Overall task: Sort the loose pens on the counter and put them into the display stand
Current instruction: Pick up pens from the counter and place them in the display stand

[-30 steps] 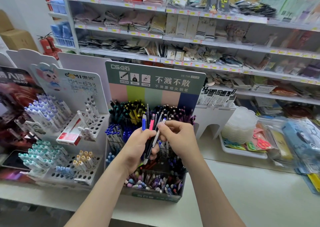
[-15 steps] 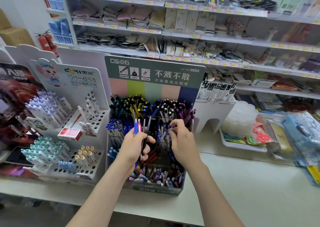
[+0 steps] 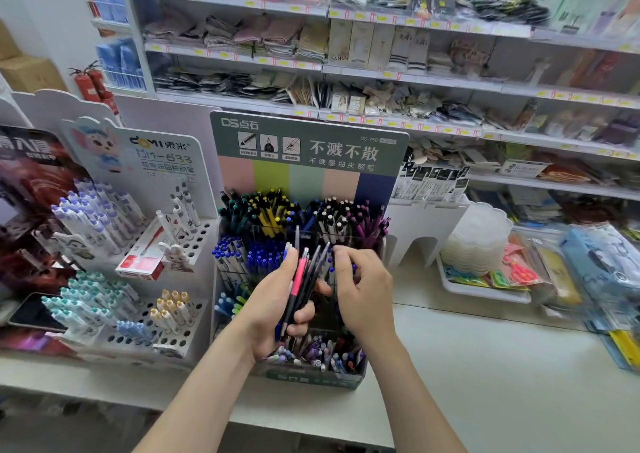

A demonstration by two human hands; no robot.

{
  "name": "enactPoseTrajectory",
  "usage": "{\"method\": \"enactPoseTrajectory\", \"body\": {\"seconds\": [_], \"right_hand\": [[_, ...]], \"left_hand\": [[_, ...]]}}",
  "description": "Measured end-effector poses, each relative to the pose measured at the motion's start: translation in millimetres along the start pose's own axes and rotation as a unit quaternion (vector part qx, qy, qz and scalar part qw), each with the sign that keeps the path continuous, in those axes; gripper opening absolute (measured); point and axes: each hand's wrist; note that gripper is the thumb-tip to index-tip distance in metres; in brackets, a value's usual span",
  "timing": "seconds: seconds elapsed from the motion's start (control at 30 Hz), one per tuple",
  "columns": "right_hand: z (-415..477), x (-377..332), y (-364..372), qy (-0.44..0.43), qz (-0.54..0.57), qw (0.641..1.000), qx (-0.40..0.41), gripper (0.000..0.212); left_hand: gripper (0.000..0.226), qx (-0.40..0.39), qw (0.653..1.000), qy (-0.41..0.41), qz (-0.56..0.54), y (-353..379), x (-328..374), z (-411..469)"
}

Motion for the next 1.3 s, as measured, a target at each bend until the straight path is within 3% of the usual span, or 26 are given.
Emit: {"method": "enactPoseTrajectory", "body": {"seconds": [0.1, 0.17, 0.3, 0.4, 0.47, 0.63, 0.87, 0.93, 1.07, 1.17, 1.23, 1.3], "right_hand": [[-11.2, -21.0, -5.0, 0.093, 0.092, 0.982, -0.138, 0.037], [-13.0, -23.5, -10.0, 0.126, 0.132, 0.968, -0.171, 0.035], [-17.1, -26.7, -11.7, 0.176, 0.185, 0.959, -0.119, 0.032], [-20.4, -30.0, -7.8, 0.170, 0.205, 0.963, -0.035, 0.031], [-20.9, -34.6, -8.3, 0.158, 0.228, 0.960, -0.022, 0.029], [-17.0, -40.3, -4.1, 0.161, 0.204, 0.958, -0.118, 0.026], [-14.1, -48.1, -1.0, 0.249, 0.307, 0.885, -0.245, 0.020], [-13.6, -49.4, 3.2, 0.255, 0.315, 0.879, -0.251, 0.020], [-12.3, -51.3, 14.5, 0.226, 0.314, 0.905, -0.177, 0.017], [-12.4, -51.9, 22.9, 0.167, 0.301, 0.939, -0.020, 0.019], [-12.7, -52.4, 24.2, 0.106, 0.273, 0.951, 0.102, 0.019], [-11.3, -51.9, 24.8, 0.042, 0.245, 0.955, 0.164, 0.016]], "left_hand": [[0.072, -0.032, 0.999, 0.000, 0.016, 5.0, 4.0, -6.1], [0.062, -0.056, 0.998, 0.015, 0.033, 7.6, 5.5, -8.8], [0.045, -0.040, 0.998, 0.040, 0.041, 6.6, 2.6, -9.8], [0.040, -0.026, 0.995, 0.056, 0.078, -3.6, -2.9, -8.2], [0.040, -0.043, 0.994, 0.047, 0.089, -11.9, -2.9, -8.8], [0.048, -0.136, 0.989, 0.010, 0.059, -18.0, 11.7, -19.4], [0.045, -0.204, 0.977, -0.019, 0.056, -45.8, 12.3, -14.1], [0.046, -0.216, 0.974, -0.020, 0.061, -48.7, 12.1, -14.7], [0.044, -0.180, 0.978, 0.013, 0.100, -62.8, 6.3, -10.3], [0.039, -0.132, 0.981, 0.033, 0.141, -73.8, 5.8, -6.3], [0.037, -0.058, 0.982, 0.038, 0.176, -82.3, 4.3, -3.0], [0.030, 0.011, 0.981, 0.044, 0.189, -91.6, 0.1, 1.3]]}}
Point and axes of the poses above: each hand's wrist, its own z-axis towards the middle knuckle, its own y-axis out of the palm, x = y × z, and after that the axes turned 15 degrees about y, right-handed
